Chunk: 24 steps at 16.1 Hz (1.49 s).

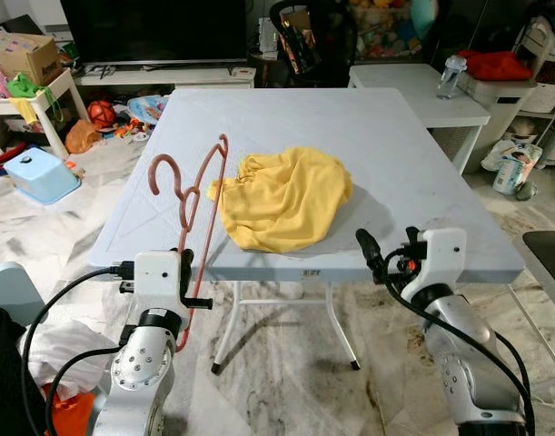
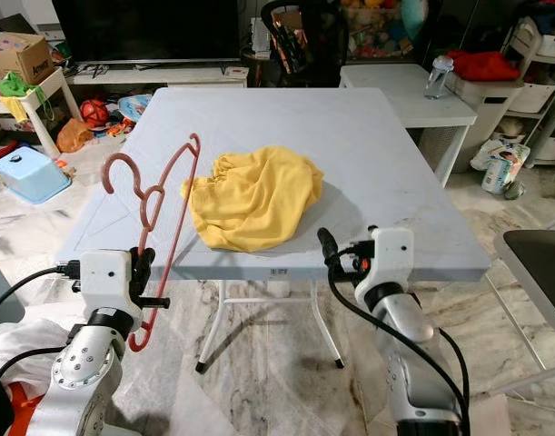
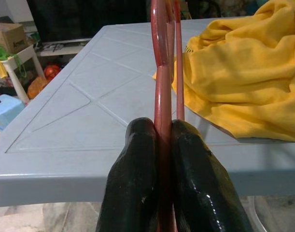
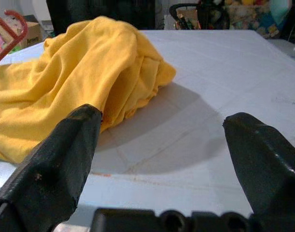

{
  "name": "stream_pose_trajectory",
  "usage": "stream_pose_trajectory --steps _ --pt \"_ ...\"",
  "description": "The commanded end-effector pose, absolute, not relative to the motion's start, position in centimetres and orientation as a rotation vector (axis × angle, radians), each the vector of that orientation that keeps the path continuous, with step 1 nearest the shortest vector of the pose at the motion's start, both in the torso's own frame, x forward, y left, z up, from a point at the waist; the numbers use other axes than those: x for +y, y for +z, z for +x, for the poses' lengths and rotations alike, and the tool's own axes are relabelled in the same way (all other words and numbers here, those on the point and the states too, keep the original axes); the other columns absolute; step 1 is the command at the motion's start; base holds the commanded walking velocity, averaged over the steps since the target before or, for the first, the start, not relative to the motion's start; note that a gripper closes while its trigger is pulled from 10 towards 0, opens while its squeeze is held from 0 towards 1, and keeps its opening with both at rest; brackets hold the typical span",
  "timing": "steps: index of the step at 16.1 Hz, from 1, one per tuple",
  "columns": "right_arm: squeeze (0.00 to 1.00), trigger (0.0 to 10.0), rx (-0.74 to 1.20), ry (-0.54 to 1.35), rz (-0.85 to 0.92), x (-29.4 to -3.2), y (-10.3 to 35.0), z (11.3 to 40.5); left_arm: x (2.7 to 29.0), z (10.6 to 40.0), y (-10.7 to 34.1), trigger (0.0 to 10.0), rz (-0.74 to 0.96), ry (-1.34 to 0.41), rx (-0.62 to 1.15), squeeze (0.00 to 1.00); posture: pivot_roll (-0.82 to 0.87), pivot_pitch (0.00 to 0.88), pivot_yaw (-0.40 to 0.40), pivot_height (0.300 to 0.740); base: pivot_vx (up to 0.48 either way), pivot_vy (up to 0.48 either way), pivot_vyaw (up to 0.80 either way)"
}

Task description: Hang hanger

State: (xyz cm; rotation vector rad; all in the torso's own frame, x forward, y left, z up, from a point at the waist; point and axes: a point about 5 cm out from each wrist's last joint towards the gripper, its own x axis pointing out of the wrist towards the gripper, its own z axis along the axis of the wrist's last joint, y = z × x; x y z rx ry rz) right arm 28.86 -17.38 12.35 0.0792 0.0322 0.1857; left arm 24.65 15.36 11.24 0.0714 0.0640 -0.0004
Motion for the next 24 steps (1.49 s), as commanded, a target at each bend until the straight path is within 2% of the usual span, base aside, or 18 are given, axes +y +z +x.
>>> stream_pose_trajectory --steps 1,7,19,24 --pt "1.0 10.0 0.012 0.186 0.071 -17.42 13.17 29.01 15.31 24.84 11.45 10.0 0.079 0.002 0.049 0.0 -0.01 0.0 -0.007 0.74 0.0 0.0 0.0" --pt "1.0 10.0 0.029 0.189 0.086 -16.83 12.99 28.84 15.51 24.81 11.42 10.0 0.081 0.007 0.054 0.0 -0.01 0.0 -0.003 0.74 -0.04 0.0 0.0" --pt "1.0 10.0 0.041 0.171 0.107 -17.05 12.98 29.09 15.51 24.98 11.43 10.0 0.072 0.008 0.057 0.0 -0.01 0.0 0.0 0.74 -0.278 0.0 0.0" --pt "1.0 10.0 0.041 0.174 0.107 -17.08 12.95 29.29 15.68 25.14 11.1 10.0 0.054 0.01 0.072 0.0 -0.01 0.0 0.0 0.74 0.0 0.0 0.0"
